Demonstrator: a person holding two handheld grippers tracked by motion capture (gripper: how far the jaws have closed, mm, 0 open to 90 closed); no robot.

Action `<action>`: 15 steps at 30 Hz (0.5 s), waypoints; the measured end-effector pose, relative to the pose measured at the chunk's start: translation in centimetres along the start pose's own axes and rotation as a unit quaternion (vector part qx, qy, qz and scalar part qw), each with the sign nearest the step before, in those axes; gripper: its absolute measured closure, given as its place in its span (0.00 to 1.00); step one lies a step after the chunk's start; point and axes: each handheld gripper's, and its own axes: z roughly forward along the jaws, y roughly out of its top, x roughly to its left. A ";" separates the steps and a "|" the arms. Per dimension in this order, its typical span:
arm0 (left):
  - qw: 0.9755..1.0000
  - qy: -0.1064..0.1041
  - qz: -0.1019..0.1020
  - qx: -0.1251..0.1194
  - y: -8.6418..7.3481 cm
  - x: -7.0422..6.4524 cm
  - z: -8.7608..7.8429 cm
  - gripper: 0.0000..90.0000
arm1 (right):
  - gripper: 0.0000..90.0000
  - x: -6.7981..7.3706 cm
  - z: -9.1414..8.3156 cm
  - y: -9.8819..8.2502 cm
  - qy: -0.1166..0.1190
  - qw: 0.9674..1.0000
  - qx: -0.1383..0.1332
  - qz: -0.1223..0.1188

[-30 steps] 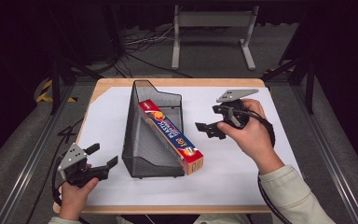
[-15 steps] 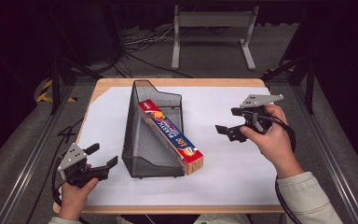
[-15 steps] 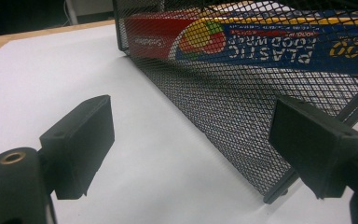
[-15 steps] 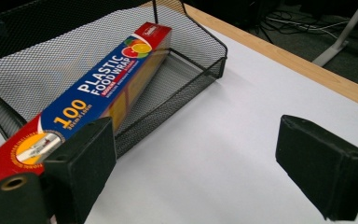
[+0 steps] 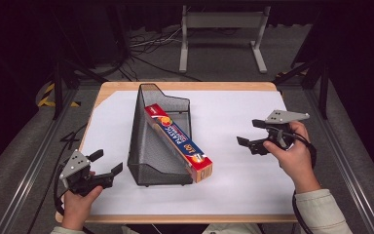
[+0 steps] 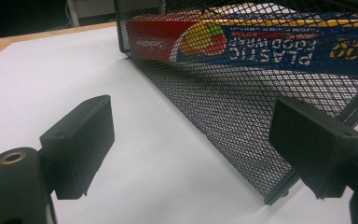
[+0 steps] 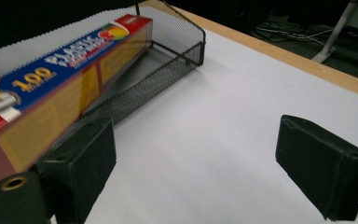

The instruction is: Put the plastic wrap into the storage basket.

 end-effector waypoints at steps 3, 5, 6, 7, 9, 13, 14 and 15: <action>1.000 0.000 0.000 0.000 0.0 0.0 0.0 0.17 | 0.14 -0.4 0.1 -1.5 -0.003 1.000 0.007 -0.010; 1.000 0.000 0.001 0.000 0.0 0.0 0.0 0.17 | 0.14 -0.5 0.1 -2.3 -0.004 1.000 0.007 -0.013; 1.000 0.000 0.001 0.001 0.0 0.0 0.1 0.17 | 0.14 -0.5 0.1 -2.6 -0.003 1.000 0.006 -0.013; 1.000 -0.001 0.001 0.001 -0.1 0.0 0.1 0.17 | 0.14 -0.6 0.2 -3.1 -0.005 1.000 0.007 -0.012; 1.000 -0.002 0.002 0.001 -0.1 0.0 0.1 0.17 | 0.14 -0.7 0.2 -3.7 -0.008 1.000 0.008 -0.014; 1.000 -0.004 0.002 0.000 -0.2 0.1 0.2 0.17 | 0.14 -0.9 0.5 -5.0 -0.010 1.000 0.009 -0.008; 1.000 -0.004 0.002 0.000 -0.2 0.1 0.2 0.17 | 0.14 -1.0 0.6 -5.3 -0.010 1.000 0.009 -0.006; 1.000 -0.003 0.003 0.000 -0.2 0.1 0.2 0.17 | 0.14 -1.1 0.6 -5.7 -0.010 1.000 0.008 -0.005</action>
